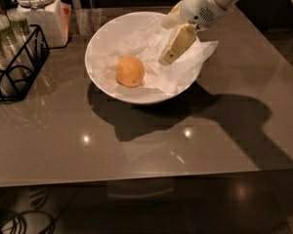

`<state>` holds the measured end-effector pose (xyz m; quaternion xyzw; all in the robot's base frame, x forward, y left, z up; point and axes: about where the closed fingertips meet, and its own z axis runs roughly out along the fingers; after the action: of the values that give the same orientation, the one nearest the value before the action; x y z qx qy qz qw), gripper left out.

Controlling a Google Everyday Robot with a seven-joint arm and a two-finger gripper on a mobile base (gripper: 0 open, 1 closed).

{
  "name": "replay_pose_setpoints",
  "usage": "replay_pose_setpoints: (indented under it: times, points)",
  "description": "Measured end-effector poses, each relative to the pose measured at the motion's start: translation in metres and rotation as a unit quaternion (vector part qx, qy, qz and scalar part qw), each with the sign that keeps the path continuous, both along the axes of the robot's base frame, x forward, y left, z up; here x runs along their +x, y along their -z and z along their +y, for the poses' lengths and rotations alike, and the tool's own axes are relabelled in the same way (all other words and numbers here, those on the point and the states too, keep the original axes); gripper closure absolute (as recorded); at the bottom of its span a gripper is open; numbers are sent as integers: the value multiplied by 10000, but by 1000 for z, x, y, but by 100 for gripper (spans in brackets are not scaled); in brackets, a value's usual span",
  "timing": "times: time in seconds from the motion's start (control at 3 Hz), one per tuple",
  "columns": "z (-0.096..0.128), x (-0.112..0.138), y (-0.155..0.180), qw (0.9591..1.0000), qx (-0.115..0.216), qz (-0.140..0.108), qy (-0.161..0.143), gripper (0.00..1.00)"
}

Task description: Pick orange from white bowl

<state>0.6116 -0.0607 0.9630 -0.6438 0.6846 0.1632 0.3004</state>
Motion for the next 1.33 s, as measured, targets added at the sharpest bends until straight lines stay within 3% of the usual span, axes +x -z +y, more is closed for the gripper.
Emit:
replay_pose_setpoints:
  times: [0.33,1.0,1.33]
  points:
    - [24,1,20,9990,282,269,-223,12]
    - [70,6,64,9902,544,1020,-780,11]
    - [83,14,76,9875,579,1163,-891,10]
